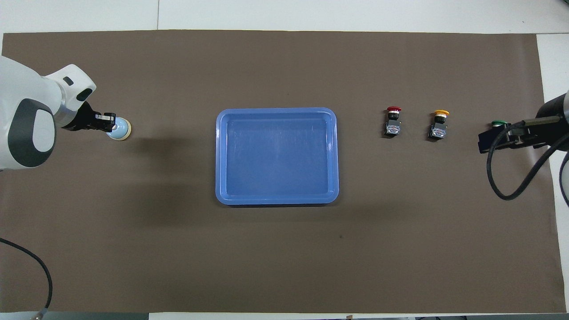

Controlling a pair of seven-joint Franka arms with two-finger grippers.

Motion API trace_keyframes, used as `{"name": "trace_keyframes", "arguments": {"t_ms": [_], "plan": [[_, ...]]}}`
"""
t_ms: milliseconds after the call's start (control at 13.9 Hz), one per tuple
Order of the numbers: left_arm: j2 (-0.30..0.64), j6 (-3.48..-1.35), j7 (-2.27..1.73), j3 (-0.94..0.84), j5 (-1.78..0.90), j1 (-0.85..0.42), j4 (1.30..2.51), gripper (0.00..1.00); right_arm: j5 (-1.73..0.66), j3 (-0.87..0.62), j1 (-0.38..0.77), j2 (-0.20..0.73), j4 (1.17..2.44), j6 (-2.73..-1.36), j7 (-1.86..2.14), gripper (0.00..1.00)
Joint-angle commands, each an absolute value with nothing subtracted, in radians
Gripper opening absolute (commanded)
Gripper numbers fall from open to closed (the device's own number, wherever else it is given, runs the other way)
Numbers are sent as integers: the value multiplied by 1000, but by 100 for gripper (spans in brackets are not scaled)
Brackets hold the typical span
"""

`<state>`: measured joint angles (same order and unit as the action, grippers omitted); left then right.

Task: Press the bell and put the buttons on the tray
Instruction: 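Press down on the bell with the left gripper, then lift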

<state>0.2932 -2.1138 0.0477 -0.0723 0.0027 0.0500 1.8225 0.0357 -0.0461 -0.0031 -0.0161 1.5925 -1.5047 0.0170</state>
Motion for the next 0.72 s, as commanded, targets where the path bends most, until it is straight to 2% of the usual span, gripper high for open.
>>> {"name": "trace_keyframes", "arguments": {"t_ms": [0, 646], "plan": [[314, -2163, 40, -71, -2, 58, 1830, 0, 46, -55, -17, -35, 1612, -1506, 40, 100], [366, -2245, 44, -69, 0, 83, 1864, 0, 46, -52, -23, -35, 1612, -1506, 40, 100]]}}
